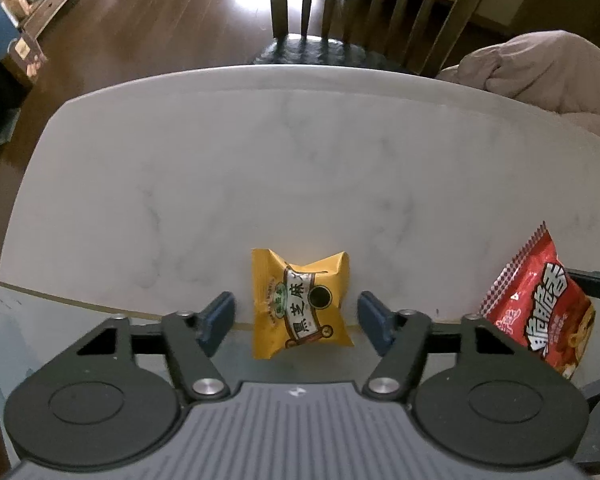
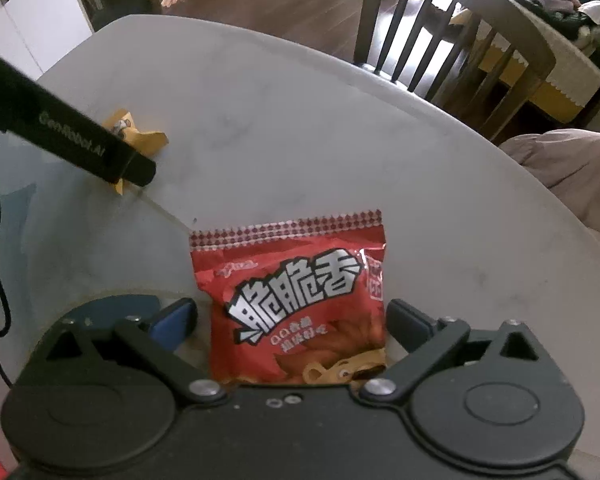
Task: Organize snacks
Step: 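Grasp the red crispy-snack bag with right tool while left tool grasps yellow candy, then carry the red bag and yellow candy over the cardboard box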
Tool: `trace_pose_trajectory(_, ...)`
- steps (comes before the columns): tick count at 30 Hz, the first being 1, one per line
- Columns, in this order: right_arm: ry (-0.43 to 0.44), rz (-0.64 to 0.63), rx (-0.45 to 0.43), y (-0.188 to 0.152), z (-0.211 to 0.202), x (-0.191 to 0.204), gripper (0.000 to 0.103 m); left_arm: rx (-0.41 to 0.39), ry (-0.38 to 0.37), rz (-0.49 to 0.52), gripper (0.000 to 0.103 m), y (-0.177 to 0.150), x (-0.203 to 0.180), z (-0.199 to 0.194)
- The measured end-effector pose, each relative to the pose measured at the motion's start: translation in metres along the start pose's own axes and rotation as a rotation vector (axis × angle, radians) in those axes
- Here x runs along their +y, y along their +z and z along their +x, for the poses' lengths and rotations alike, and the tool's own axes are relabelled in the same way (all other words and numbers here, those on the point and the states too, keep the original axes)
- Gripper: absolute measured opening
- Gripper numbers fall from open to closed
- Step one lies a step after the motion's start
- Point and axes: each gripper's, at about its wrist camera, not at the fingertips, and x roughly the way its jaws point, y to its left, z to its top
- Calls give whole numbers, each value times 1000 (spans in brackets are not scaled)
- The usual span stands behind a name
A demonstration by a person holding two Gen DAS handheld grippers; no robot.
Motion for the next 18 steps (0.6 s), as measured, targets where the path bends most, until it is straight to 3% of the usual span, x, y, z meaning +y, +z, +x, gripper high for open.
trace_pose_trajectory(3, -5, 7, -17, -3, -4, 6, 90, -12, 0, 29, 47, 0, -5, -2)
trace_pose_trajectory(6, 0, 11, -30, -5, -12, 10, 77, -3, 0, 29, 44, -1, -6, -4)
trace_pose_trajectory(9, -8, 18, -26, -9, -13, 13, 75, -6, -4, 29, 36, -3, -8, -6)
trace_pose_trajectory(18, -22, 131, -29, -30, -41, 21, 75, 8, -35, 0, 35, -20, -2, -28)
